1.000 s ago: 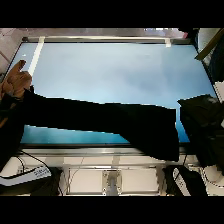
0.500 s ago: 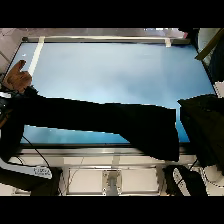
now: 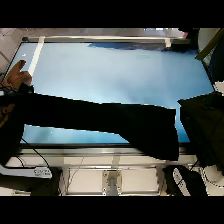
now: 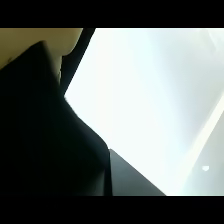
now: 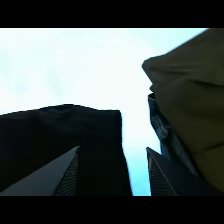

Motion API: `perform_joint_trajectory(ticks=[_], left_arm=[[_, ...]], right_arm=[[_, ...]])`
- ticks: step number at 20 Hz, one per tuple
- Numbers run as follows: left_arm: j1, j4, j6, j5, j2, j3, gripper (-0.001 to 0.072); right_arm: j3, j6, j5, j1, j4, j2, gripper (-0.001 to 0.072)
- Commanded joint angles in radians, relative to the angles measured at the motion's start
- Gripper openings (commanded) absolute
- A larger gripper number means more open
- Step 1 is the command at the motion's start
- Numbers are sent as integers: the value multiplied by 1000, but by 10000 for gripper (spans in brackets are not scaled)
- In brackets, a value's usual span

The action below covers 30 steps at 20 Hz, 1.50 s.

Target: Fold the clothes and pants, and hang the long-sleeved shirts on hangers.

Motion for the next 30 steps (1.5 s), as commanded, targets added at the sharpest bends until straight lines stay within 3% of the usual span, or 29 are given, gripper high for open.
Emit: perform_joint_trajectory(ticks=[1,7,11,15,17,20,22,25,26,27,28,29,30], left_arm=[[94,195,57,-284,217,-6,6],[294,424,57,-589,590,-256,5],[348,462,57,-595,650,-468,5],[348,508,56,-596,650,-581,6],[348,521,53,-599,652,-583,6],[349,602,15,-608,652,-583,6],[349,663,-8,-639,652,-583,5],[349,667,-8,-652,652,-583,5],[349,667,-8,-651,652,-583,6],[349,667,-8,-651,652,-583,5],[349,667,-8,-649,652,-583,5],[349,667,-8,-647,652,-583,5],[349,667,-8,-645,652,-582,5]], right_arm=[[1,-16,16,0,-35,0,450],[-36,-63,16,0,-55,-1,450],[-179,-87,6,0,-48,-58,452],[-251,-109,-195,0,-32,-267,457],[-224,-132,-252,-22,70,-422,495],[-156,-294,-255,-65,328,-662,584],[-105,-343,-254,-77,449,-778,584],[-77,-360,-254,-74,476,-873,582],[-77,-395,-235,-74,491,-889,559],[-77,-441,-218,-74,503,-896,483],[-76,-482,-219,-74,506,-895,322],[-68,-492,-226,-74,506,-895,62],[-47,-499,-240,-77,502,-895,25]])
